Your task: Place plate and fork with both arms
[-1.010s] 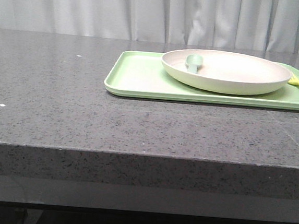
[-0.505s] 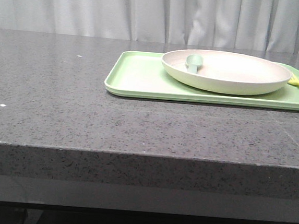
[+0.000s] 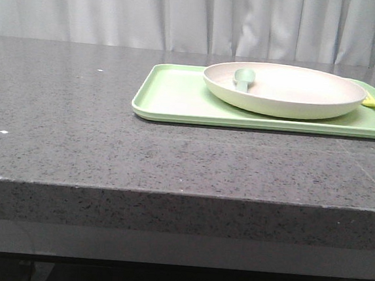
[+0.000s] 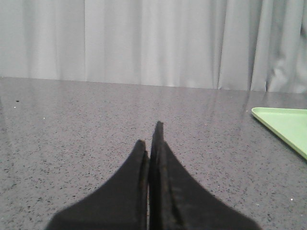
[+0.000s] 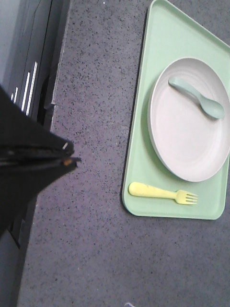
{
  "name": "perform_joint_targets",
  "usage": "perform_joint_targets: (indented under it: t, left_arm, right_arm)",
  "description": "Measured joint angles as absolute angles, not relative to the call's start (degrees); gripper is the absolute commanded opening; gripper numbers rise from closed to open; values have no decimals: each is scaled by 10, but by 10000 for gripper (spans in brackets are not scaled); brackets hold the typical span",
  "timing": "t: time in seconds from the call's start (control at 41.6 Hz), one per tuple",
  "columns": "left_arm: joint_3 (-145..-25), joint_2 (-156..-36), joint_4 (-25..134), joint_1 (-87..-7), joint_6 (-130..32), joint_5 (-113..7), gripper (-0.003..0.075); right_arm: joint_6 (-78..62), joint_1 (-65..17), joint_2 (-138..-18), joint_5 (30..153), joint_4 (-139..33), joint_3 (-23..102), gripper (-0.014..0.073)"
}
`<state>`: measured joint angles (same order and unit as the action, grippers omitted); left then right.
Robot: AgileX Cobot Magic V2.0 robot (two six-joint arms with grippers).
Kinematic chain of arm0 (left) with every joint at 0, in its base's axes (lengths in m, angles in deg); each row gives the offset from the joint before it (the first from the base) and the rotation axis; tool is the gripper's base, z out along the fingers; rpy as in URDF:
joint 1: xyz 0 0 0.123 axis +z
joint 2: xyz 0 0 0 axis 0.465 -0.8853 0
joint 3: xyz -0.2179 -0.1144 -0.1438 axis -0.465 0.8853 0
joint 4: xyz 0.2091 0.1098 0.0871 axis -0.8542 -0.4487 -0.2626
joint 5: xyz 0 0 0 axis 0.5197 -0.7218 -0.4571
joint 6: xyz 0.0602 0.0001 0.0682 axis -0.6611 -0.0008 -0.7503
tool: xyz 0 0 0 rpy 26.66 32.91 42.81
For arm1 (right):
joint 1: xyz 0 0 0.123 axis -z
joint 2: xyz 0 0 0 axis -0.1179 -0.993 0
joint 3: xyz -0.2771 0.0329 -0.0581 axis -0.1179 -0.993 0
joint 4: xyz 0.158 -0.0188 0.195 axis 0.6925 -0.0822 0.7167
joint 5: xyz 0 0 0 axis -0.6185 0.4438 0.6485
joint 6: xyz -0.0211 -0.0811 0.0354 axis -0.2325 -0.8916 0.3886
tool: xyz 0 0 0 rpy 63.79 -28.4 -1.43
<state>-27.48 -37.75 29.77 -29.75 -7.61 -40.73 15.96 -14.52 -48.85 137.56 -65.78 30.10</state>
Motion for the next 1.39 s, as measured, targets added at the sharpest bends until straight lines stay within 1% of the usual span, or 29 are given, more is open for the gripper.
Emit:
perform_joint_targets:
  t: [0.553, 0.673, 0.794, 0.938, 1.154, 1.251, 1.395]
  left_arm:
    - [-275, -378, 298, -298, -76, -407, -18]
    - [-275, -378, 298, -298, -76, -407, -18]
    - [-275, -378, 298, -298, -76, -407, -18]
    - [-275, -378, 298, -298, -76, -407, -18]
    - [-275, -378, 298, -298, -76, -407, -18]
    - [-275, -378, 298, -298, -76, -407, -18]
    - [-275, -378, 298, -298, -76, -407, -18]
  right_arm:
    - [160, -145, -488, 1376, -658, 301, -67]
    - [158, -140, -466, 1352, -667, 282, -67]
    - [155, -113, -417, 1281, -694, 218, -67]
    - [154, -82, -337, 1163, -706, 89, -67]
    - [153, -73, -239, 1009, -707, -88, -67]
    - [153, -73, -210, 953, -707, -148, -67]
    - [153, -73, -190, 878, -707, -208, -67]
